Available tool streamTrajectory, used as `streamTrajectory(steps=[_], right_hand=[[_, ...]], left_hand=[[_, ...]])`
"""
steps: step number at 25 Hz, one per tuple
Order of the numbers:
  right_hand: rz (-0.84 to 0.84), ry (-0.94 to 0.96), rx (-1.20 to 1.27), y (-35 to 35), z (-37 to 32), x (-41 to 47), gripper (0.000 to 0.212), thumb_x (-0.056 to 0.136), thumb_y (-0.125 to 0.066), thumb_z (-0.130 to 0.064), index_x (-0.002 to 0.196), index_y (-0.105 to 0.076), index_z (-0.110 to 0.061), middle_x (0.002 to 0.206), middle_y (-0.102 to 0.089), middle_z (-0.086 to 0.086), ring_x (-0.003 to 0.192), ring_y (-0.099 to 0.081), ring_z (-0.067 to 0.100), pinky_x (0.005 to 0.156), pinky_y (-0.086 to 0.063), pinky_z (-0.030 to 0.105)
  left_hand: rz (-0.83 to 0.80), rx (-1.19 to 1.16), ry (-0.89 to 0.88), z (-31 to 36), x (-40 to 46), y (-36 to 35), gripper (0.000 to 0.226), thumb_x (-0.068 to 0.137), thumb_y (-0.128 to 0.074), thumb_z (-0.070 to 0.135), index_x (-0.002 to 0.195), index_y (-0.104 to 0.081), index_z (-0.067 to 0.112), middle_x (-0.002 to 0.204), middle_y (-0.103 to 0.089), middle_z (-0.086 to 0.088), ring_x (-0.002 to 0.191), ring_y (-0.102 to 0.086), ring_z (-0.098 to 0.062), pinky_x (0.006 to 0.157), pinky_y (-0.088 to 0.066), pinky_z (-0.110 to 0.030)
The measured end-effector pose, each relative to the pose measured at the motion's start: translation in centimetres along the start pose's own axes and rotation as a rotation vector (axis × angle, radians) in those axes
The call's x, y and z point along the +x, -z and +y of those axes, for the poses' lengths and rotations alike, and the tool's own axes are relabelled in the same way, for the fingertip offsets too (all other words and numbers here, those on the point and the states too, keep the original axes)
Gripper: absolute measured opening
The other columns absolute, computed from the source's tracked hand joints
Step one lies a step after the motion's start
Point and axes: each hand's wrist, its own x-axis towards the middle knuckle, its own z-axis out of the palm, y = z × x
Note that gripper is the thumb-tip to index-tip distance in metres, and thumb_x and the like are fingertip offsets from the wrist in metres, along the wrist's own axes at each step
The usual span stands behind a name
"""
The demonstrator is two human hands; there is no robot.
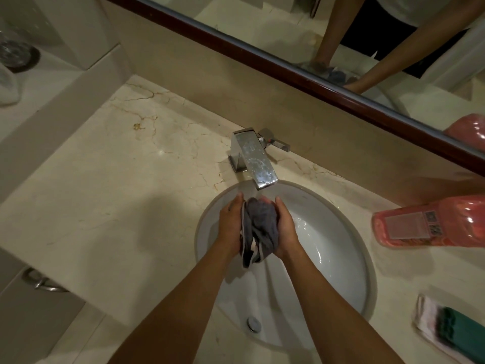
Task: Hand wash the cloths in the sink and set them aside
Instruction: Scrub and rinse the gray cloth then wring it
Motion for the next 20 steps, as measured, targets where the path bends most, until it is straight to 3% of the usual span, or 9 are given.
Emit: streamTrajectory(steps=[2, 5, 7, 9, 12, 14, 17, 20], right_hand=[[-0.002, 0.087, -0.046, -0.5, 0.2, 0.0, 0.045, 0.098, -0.051, -0.051, 0.116, -0.075, -0.017, 0.115, -0.073, 0.017, 0.104, -0.073, 0.026, 0.08, -0.06, 0.033], [0.038, 0.242, -0.235, -1.1, 1.0, 0.4, 0.045, 0.099, -0.056, -0.044, 0.13, -0.066, -0.013, 0.123, -0.07, 0.015, 0.117, -0.067, 0.027, 0.103, -0.052, 0.043], [0.113, 0.329, -0.353, -1.6, 1.2, 0.8, 0.036, 0.098, -0.061, -0.036, 0.12, -0.07, -0.01, 0.11, -0.075, 0.011, 0.106, -0.071, 0.026, 0.095, -0.056, 0.038], [0.227, 0.347, -0.347, -2.1, 0.7, 1.1, 0.023, 0.095, -0.067, -0.031, 0.098, -0.076, -0.01, 0.09, -0.078, 0.01, 0.088, -0.075, 0.026, 0.079, -0.06, 0.032], [0.422, 0.325, -0.287, -2.7, -0.1, 1.9, 0.031, 0.093, -0.069, -0.032, 0.083, -0.074, -0.003, 0.074, -0.073, 0.015, 0.07, -0.07, 0.028, 0.063, -0.056, 0.027], [0.475, 0.326, -0.274, -3.2, 0.0, 2.3, 0.041, 0.092, -0.069, -0.035, 0.081, -0.069, 0.005, 0.069, -0.064, 0.022, 0.064, -0.062, 0.024, 0.06, -0.052, 0.028], [0.504, 0.362, -0.244, -4.2, 0.5, 2.6, 0.036, 0.097, -0.06, -0.036, 0.072, -0.065, -0.011, 0.062, -0.063, 0.004, 0.056, -0.059, 0.014, 0.054, -0.048, 0.025], [0.403, 0.346, -0.166, -4.3, 1.0, 2.6, 0.032, 0.099, -0.052, -0.031, 0.073, -0.064, -0.018, 0.066, -0.063, 0.0, 0.063, -0.06, 0.012, 0.064, -0.048, 0.029]], left_hand=[[0.124, 0.121, -0.065, 0.1, 0.9, -0.3, 0.049, 0.104, -0.045, 0.045, 0.115, -0.066, 0.002, 0.105, -0.073, -0.019, 0.1, -0.07, -0.033, 0.084, -0.056, -0.037], [0.142, 0.203, -0.049, 0.4, 2.1, -0.9, 0.05, 0.105, -0.037, 0.046, 0.111, -0.066, 0.006, 0.103, -0.071, -0.015, 0.103, -0.067, -0.035, 0.09, -0.053, -0.044], [0.06, 0.169, 0.021, 0.1, 2.5, -1.2, 0.05, 0.105, -0.037, 0.044, 0.107, -0.069, 0.006, 0.104, -0.072, -0.017, 0.106, -0.066, -0.039, 0.099, -0.051, -0.052], [-0.006, 0.115, 0.06, 0.1, 2.0, -1.5, 0.054, 0.106, -0.034, 0.047, 0.108, -0.072, 0.009, 0.105, -0.074, -0.018, 0.107, -0.069, -0.036, 0.101, -0.052, -0.049], [-0.032, 0.023, 0.023, -0.1, 1.3, -1.1, 0.056, 0.107, -0.032, 0.05, 0.112, -0.072, 0.012, 0.11, -0.074, -0.017, 0.111, -0.068, -0.034, 0.102, -0.052, -0.046], [0.018, 0.05, -0.063, -0.9, 0.7, -0.4, 0.05, 0.107, -0.034, 0.049, 0.119, -0.07, 0.016, 0.114, -0.073, -0.014, 0.112, -0.067, -0.03, 0.102, -0.051, -0.049], [0.027, 0.12, -0.147, -1.8, -0.1, 0.3, 0.039, 0.094, -0.045, 0.058, 0.116, -0.07, 0.037, 0.111, -0.074, 0.002, 0.106, -0.07, -0.015, 0.091, -0.056, -0.033], [0.007, 0.189, -0.144, -1.6, 0.4, 0.0, 0.037, 0.096, -0.055, 0.051, 0.116, -0.071, 0.024, 0.108, -0.075, -0.002, 0.102, -0.071, -0.018, 0.092, -0.057, -0.039]])
